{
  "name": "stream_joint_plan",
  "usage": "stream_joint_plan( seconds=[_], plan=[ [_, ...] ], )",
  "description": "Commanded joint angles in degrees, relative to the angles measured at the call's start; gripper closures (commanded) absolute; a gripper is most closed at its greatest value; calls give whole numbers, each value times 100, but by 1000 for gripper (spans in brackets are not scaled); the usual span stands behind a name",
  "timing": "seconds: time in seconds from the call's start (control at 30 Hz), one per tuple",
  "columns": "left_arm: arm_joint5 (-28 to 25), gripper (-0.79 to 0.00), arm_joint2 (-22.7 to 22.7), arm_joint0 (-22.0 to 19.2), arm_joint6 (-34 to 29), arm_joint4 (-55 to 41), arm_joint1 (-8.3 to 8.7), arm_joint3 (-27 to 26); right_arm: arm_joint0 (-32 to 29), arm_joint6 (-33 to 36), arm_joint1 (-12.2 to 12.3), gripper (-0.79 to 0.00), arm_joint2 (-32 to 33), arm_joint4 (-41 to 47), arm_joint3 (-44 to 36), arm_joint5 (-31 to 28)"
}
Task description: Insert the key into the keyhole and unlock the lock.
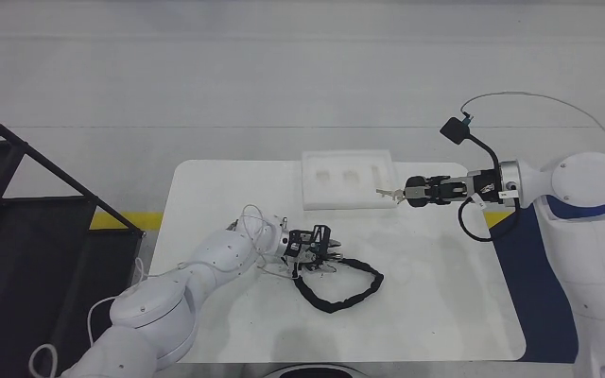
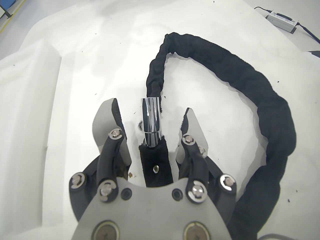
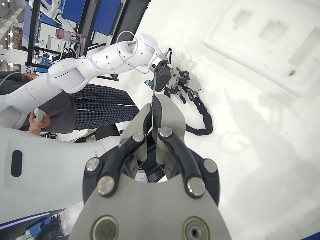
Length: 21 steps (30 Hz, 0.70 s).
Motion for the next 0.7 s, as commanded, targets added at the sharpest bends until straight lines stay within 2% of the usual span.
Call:
stream_joint_plan(
  seconds=[0.0,0.17,0.3,0.37,0.4,0.43,0.47,0.5,0.67],
  plan=[
    [11,-379,6,0,9,31,-28,69,0,0,0,0,0,0,0,0],
    [69,-382,26,-17,52,140,-83,224,0,0,0,0,0,0,0,0],
    [99,-354,13,-28,72,158,-123,317,0,0,0,0,0,0,0,0],
    [103,-299,7,-30,57,163,-145,353,0,0,0,0,0,0,0,0],
    [103,-240,4,-31,52,164,-156,365,0,0,0,0,0,0,0,0],
    [94,-175,2,-30,52,164,-167,377,0,0,0,0,0,0,0,0],
    [84,-58,1,-34,53,169,-178,385,0,0,0,0,0,0,0,0],
    [77,0,0,-38,59,174,-189,387,0,0,0,0,0,0,0,0],
    [67,0,-11,-84,192,214,-216,422,0,0,0,0,0,0,0,0]
  ],
)
